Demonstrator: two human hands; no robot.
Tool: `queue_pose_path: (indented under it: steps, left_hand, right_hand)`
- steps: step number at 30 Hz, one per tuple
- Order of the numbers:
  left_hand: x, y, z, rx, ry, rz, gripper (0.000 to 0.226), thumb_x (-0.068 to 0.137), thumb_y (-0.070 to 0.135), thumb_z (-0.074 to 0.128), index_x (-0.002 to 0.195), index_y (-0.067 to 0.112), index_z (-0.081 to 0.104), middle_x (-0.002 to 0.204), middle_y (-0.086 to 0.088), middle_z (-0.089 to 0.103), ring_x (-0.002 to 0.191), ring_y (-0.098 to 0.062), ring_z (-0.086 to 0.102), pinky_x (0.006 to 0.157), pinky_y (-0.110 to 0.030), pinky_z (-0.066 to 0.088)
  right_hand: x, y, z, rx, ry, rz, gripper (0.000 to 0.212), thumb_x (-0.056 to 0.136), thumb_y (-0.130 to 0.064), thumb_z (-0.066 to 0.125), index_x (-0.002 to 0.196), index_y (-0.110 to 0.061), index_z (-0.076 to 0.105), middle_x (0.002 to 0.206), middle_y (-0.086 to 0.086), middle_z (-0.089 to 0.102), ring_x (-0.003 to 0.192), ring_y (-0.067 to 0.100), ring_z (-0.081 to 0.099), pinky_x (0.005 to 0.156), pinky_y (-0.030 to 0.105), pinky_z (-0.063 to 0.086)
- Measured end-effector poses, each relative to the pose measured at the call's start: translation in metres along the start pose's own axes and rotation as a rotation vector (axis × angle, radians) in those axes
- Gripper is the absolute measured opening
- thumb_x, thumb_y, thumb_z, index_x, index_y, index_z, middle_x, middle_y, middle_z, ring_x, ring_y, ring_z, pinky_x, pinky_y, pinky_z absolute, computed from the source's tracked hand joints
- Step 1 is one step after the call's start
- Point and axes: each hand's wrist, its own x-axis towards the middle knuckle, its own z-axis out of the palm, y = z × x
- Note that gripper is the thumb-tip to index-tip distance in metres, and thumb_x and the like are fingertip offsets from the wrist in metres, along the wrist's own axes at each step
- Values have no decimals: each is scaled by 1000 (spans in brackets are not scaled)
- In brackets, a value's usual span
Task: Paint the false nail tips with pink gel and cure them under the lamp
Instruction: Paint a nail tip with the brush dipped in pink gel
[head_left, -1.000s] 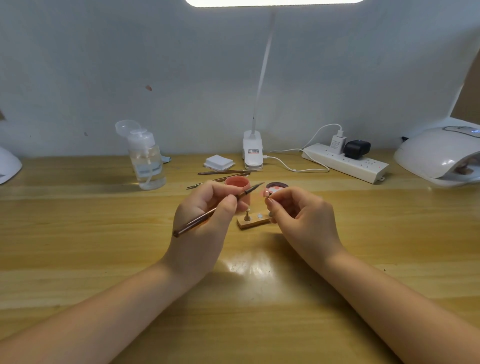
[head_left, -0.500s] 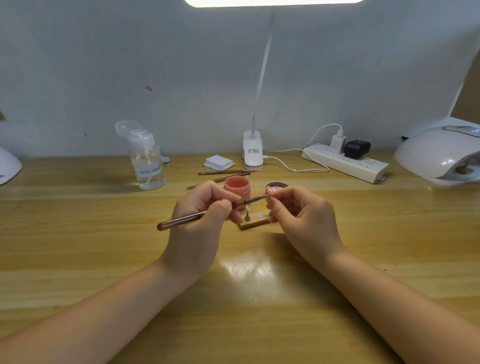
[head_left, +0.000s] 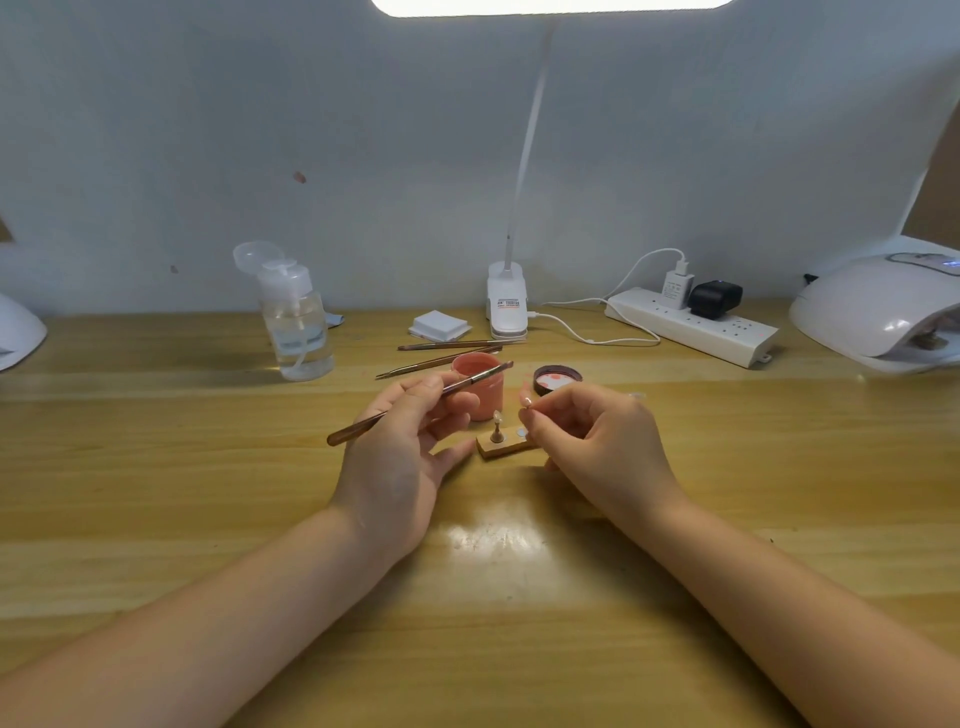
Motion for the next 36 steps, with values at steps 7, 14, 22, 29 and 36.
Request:
queue_pose_path:
  steps: [7,14,22,29,36]
  left_hand:
    - [0,-1,0,19,-40,-18,18,98,15,48,98,15,66,79,-3,70,84,-15,66,95,-52,46]
    - [0,-3,0,1,-74,-7,19,97,13,48,96,14,66,77,-4,70,78,-13,70,94,-54,46]
    - [0,-3,-1,-4,-82,-7,19,97,11,47,92,15,66,75,-4,70,76,-11,70,91,-51,47]
    - [0,-5,-1,-17,-118,-17,18,95,11,49,95,12,66,77,-7,70,77,-14,69,87,-49,51]
    - [-1,-5,0,-9,-102,-18,18,95,11,48,96,12,66,79,-7,70,80,-15,69,88,-49,51]
  right_hand:
    - [3,3,3,-263,-17,1,12,85,-31,69,85,-21,76,64,-10,60,65,9,54,62,27,39]
    - [6,1,4,-521,-51,42,21,88,-43,61,89,-26,75,82,-2,68,80,16,58,59,27,30]
    - [-4,1,4,-520,-35,-54,16,83,-42,65,81,-27,71,56,-20,44,66,9,51,57,23,30]
    - [-2,-1,8,-602,-147,-68,28,90,-51,54,101,-35,74,92,-8,73,91,17,64,67,28,46]
    - [0,-4,8,-632,-190,-105,28,93,-48,51,106,-34,71,94,-6,72,89,17,63,70,31,49]
